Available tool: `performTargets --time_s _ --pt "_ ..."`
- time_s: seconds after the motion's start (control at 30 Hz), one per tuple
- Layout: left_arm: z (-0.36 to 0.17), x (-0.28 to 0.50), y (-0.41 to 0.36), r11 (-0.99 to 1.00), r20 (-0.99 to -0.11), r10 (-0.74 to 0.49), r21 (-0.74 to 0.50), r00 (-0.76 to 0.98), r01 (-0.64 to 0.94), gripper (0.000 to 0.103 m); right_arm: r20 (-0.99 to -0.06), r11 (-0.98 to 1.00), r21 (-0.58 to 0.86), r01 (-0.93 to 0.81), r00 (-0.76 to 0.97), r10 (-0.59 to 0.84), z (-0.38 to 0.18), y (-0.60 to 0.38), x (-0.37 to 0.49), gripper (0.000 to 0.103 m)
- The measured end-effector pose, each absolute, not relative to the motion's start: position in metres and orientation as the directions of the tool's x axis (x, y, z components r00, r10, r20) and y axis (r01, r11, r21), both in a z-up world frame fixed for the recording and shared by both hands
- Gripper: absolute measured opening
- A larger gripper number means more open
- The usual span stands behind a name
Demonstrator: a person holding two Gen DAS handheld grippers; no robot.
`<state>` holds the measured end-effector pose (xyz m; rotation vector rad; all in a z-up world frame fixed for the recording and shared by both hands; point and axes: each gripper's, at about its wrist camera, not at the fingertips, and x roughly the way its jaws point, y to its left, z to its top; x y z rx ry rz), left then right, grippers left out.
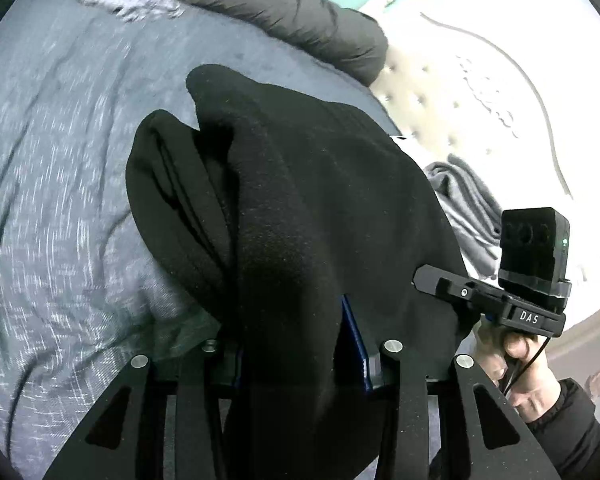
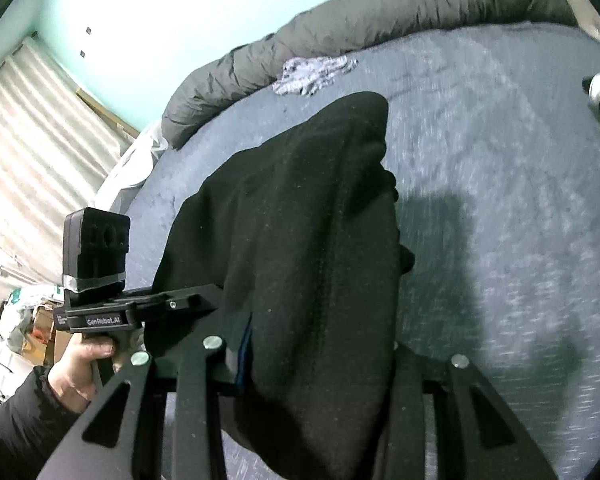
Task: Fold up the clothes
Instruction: 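Lift the black sweatshirt with both tools and carry it toward the headboard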
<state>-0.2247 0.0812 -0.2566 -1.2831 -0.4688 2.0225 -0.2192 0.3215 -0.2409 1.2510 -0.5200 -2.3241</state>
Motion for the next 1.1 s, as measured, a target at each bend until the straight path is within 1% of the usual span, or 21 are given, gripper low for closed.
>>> performTargets --time_s 0.33,0.73,0.93,1.1 --pt "-0.191 -0.207 0.114 -0.711 -0.654 0.693 -0.555 -0.302 -0.431 0.043 -0.690 -0.877 0.435 0.205 -0.550 -0.470 -0.179 0.354 -0.197 0.037" --pt "-0.114 -0.190 0.206 -0.683 -0.629 0.711 -0.511 -0.313 -0.523 0.043 -0.693 -0.938 0.301 0.170 -0.637 -0.338 -0.099 0.418 -0.163 0.036" --pt "-0.085 -0.190 0.257 -0.661 -0.615 0.726 -0.498 -0.308 -0.562 0.043 -0.683 -0.952 0.278 0.130 -0.670 -0.291 -0.073 0.462 -0.150 0.036" --pt "-0.071 -0.193 0.295 -0.638 -0.603 0.742 -0.499 -0.293 -0.586 0.043 -0.679 -0.962 0.252 0.105 -0.689 -0.252 -0.056 0.496 -0.141 0.036"
